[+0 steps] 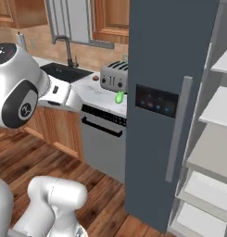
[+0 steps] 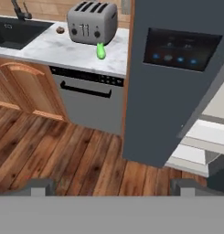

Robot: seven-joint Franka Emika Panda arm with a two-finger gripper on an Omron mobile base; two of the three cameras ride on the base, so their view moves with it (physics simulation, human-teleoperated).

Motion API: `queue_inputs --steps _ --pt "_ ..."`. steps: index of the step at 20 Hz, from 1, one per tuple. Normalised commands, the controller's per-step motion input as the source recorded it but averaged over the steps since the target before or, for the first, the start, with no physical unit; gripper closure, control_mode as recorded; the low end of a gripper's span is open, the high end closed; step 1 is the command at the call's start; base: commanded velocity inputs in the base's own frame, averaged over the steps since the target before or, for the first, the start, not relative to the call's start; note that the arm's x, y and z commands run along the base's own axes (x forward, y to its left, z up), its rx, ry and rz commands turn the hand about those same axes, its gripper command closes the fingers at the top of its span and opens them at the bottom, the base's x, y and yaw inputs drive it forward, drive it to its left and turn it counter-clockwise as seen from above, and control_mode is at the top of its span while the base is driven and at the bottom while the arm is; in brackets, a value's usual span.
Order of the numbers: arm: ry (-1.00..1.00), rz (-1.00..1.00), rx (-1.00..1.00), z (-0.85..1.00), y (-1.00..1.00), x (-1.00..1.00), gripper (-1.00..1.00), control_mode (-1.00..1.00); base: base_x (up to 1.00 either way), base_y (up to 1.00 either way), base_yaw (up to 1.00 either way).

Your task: Place the beer on the top shelf of the fridge to keep it out of children's reach, and place the corn and mushroom on lower shelves for easy access.

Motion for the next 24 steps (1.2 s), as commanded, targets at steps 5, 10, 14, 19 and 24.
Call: queue_inputs --steps 5,10,14,19,24 --pt "0.00 0.00 0.00 0.00 0.00 0.00 -1.00 1.00 0.78 1.00 0.11" --pt "0.00 0.00 0.00 0.00 0.00 0.00 -1.00 1.00 0.89 0.73 -0.01" --pt "0.00 0.00 0.00 0.00 0.00 0.00 -1.00 1.00 0.78 0.29 -0.27" --pt "0.00 0.00 0.00 0.00 0.00 0.00 -1.00 1.00 0.70 0.10 -0.36" --pt "0.00 0.00 0.00 0.00 0.00 0.00 -1.00 1.00 0.69 0.11 -0.37"
